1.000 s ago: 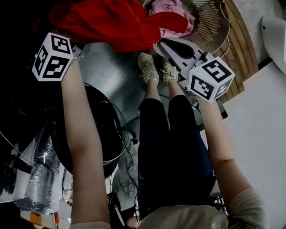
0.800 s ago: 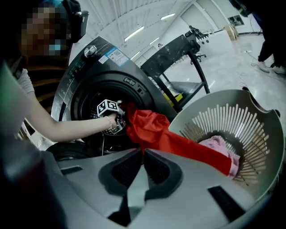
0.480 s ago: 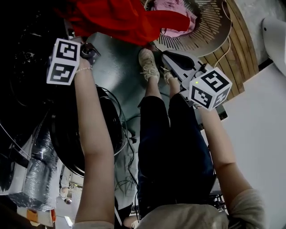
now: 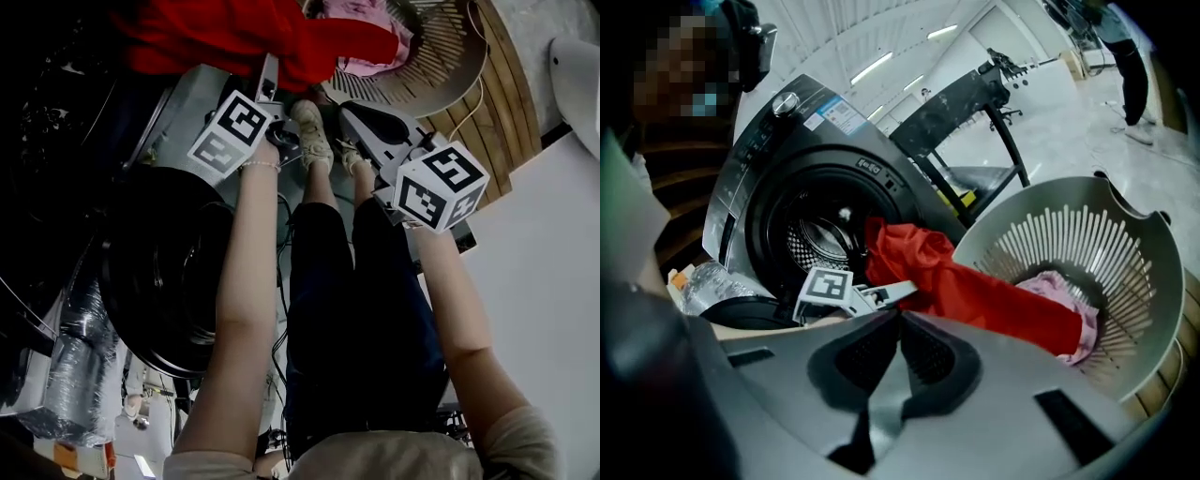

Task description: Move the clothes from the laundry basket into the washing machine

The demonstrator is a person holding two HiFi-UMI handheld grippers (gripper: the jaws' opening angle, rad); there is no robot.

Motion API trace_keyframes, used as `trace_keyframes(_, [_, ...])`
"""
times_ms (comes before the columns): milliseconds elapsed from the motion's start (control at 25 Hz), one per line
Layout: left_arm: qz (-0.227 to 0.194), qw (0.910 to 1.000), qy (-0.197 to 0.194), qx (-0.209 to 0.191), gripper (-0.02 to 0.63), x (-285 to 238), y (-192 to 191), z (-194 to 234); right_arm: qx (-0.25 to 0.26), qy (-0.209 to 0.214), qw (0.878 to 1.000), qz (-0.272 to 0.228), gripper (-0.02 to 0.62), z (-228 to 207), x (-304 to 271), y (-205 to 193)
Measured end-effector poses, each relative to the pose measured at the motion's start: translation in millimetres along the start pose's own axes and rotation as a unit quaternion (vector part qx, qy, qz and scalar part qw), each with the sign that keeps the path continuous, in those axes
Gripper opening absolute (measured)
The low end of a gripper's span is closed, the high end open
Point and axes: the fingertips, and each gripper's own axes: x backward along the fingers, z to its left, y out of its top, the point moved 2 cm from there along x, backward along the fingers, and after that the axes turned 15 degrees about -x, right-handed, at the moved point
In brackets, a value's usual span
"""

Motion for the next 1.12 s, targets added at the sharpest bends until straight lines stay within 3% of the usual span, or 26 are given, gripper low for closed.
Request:
trace_keyframes(200, [-0.005,0.9993,-0.035,-0.014,0.359,-28,10,4,-0.006,0.009,1.0,0.005,0.015,7,-4,-8])
trace_keyframes(240, [-0.009,0.9991,-0.031,-0.029,0.263,-28,15,3,-0.005,0.01,1.0,0.003,0.015,8,-3,-8])
trace_keyframes(280, [-0.016,0.9983,-0.021,-0.052,0.084,-24,21,2,-0.005,0.011,1.0,0.001,0.015,9,-3,-8])
trace_keyframes(320, [-0.026,0.9961,-0.008,-0.084,0.032,-19,28,0,-0.005,0.012,1.0,-0.001,0.015,11,-2,-7])
trace_keyframes(360, [-0.037,0.9919,0.005,-0.122,0.031,-12,36,-1,-0.007,0.013,1.0,-0.003,0.015,12,-2,-7])
trace_keyframes(440, [-0.064,0.9761,0.029,-0.206,0.028,3,56,-6,-0.007,0.014,1.0,-0.01,0.015,14,-4,-3])
trace_keyframes(520, [-0.091,0.9529,0.049,-0.285,0.028,16,78,-13,0.003,0.01,1.0,-0.019,0.015,16,-6,3])
trace_keyframes(640, [-0.132,0.9189,0.089,-0.361,0.025,31,116,-15,0.027,0.006,0.999,-0.032,0.011,22,-8,13])
trace_keyframes(960, [-0.202,0.8472,0.23,-0.434,0.026,48,219,29,0.028,0.009,0.999,-0.04,0.011,27,-11,27])
trace_keyframes(1040, [-0.223,0.8369,0.265,-0.424,0.026,54,245,42,0.029,0.01,0.999,-0.04,0.011,25,-10,28])
trace_keyframes(1120, [-0.242,0.8355,0.296,-0.395,0.026,61,268,57,0.027,0.013,0.999,-0.037,0.009,23,-10,25])
